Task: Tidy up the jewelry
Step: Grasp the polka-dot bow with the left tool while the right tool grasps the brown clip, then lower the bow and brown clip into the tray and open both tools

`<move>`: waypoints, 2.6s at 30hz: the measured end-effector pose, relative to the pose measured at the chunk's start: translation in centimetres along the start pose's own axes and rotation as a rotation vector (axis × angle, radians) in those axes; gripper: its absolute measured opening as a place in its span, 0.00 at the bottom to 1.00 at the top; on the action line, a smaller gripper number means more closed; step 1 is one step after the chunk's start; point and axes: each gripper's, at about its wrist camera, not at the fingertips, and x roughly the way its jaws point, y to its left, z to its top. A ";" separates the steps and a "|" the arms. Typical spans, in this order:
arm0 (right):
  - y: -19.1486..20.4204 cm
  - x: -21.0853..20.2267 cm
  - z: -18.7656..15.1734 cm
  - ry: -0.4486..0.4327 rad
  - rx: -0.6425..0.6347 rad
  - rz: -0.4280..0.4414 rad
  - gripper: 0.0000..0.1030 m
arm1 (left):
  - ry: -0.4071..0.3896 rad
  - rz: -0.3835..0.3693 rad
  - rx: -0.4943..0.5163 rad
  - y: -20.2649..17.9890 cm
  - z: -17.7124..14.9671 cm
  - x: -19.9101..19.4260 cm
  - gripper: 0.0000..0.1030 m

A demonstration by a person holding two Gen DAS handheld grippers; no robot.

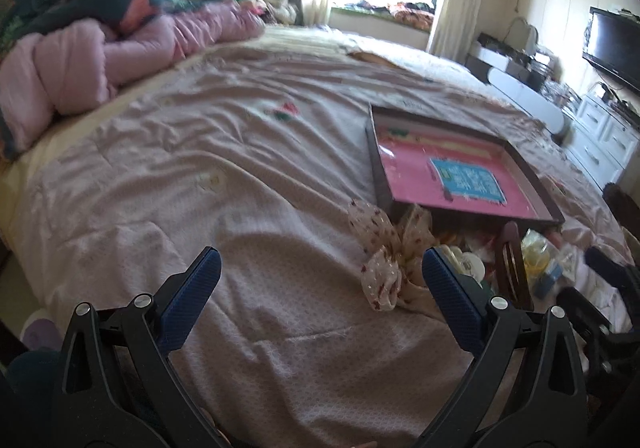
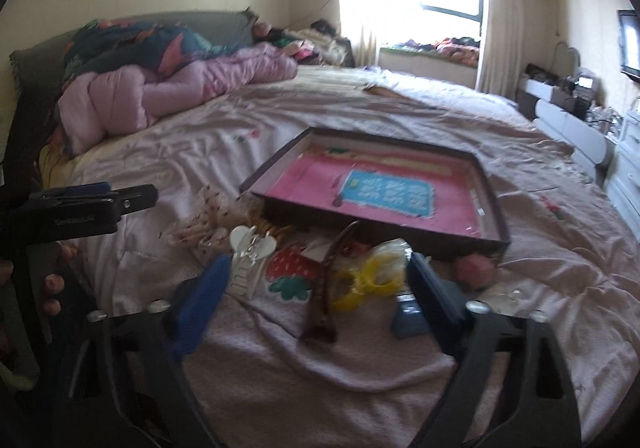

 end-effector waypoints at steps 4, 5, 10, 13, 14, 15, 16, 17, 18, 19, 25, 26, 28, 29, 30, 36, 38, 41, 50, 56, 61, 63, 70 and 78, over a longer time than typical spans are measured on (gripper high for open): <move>-0.2 1.8 0.2 0.053 0.006 0.023 0.67 | 0.051 -0.033 -0.002 -0.1 -0.1 1.7 0.90; -0.3 2.3 0.2 0.068 0.010 0.026 0.63 | 0.060 -0.044 -0.004 -0.1 -0.1 2.1 0.90; -0.3 4.1 0.1 0.107 0.012 0.044 0.50 | 0.110 -0.126 -0.028 -0.3 -0.1 4.2 0.77; -0.5 5.1 0.2 0.129 0.023 0.054 0.39 | 0.138 -0.143 -0.025 -0.6 -0.1 5.3 0.60; -0.6 5.4 0.2 0.138 0.028 0.056 0.34 | 0.153 -0.155 -0.026 -0.6 -0.2 5.7 0.57; -0.7 5.8 0.2 0.147 0.032 0.053 0.28 | 0.162 -0.161 -0.026 -0.8 -0.1 6.0 0.52; -0.8 6.1 0.2 0.155 0.039 0.055 0.25 | 0.173 -0.173 -0.025 -0.9 -0.3 6.3 0.44; -0.9 6.4 0.3 0.161 0.043 0.060 0.17 | 0.180 -0.184 -0.022 -1.0 -0.4 6.4 0.39; -0.9 6.6 0.3 0.164 0.047 0.065 0.15 | 0.184 -0.190 -0.018 -1.0 -0.5 6.5 0.29; -0.9 6.7 0.3 0.159 0.050 0.067 0.14 | 0.188 -0.197 -0.011 -1.2 -0.5 6.6 0.19; -1.3 5.4 0.5 0.114 0.053 0.094 0.09 | 0.152 -0.244 0.012 -1.5 -0.5 5.1 0.04; -1.5 4.9 0.6 0.102 0.056 0.097 0.09 | 0.134 -0.246 0.017 -1.5 -0.4 4.6 0.04; -1.6 4.1 0.8 0.079 0.060 0.102 0.09 | 0.088 -0.249 0.025 -1.5 0.0 3.3 0.04; -1.8 3.6 1.0 0.063 0.062 0.101 0.09 | 0.059 -0.250 0.033 -1.5 0.3 2.5 0.04; -1.8 3.1 1.3 0.050 0.063 0.102 0.09 | 0.038 -0.246 0.042 -1.7 0.5 2.0 0.04; -3.0 0.1 2.1 -0.038 0.046 0.073 0.09 | -0.030 -0.257 0.078 -3.3 2.7 0.4 0.04; -3.6 -0.6 2.4 -0.058 0.046 0.050 0.09 | -0.038 -0.261 0.085 -3.9 3.2 0.4 0.04; -5.0 -1.4 2.9 -0.084 0.055 0.017 0.09 | -0.045 -0.268 0.094 -4.9 4.1 0.7 0.04; -10.0 -2.4 4.9 -0.146 0.113 -0.088 0.09 | -0.062 -0.280 0.144 -8.6 6.4 3.0 0.04; -13.2 -1.4 6.3 -0.157 0.140 -0.143 0.09 | -0.033 -0.263 0.160 -10.5 7.8 6.5 0.04; -15.3 0.4 7.3 -0.139 0.176 -0.145 0.09 | 0.008 -0.245 0.163 -10.9 7.7 9.3 0.04; -15.9 1.6 7.7 -0.123 0.179 -0.145 0.09 | 0.032 -0.236 0.164 -10.7 7.6 10.4 0.04; -16.9 5.7 8.2 -0.047 0.194 -0.125 0.09 | 0.099 -0.207 0.164 -10.2 7.1 13.5 0.05; -17.3 9.8 8.0 0.037 0.200 -0.113 0.09 | 0.144 -0.189 0.151 -9.7 6.8 15.1 0.06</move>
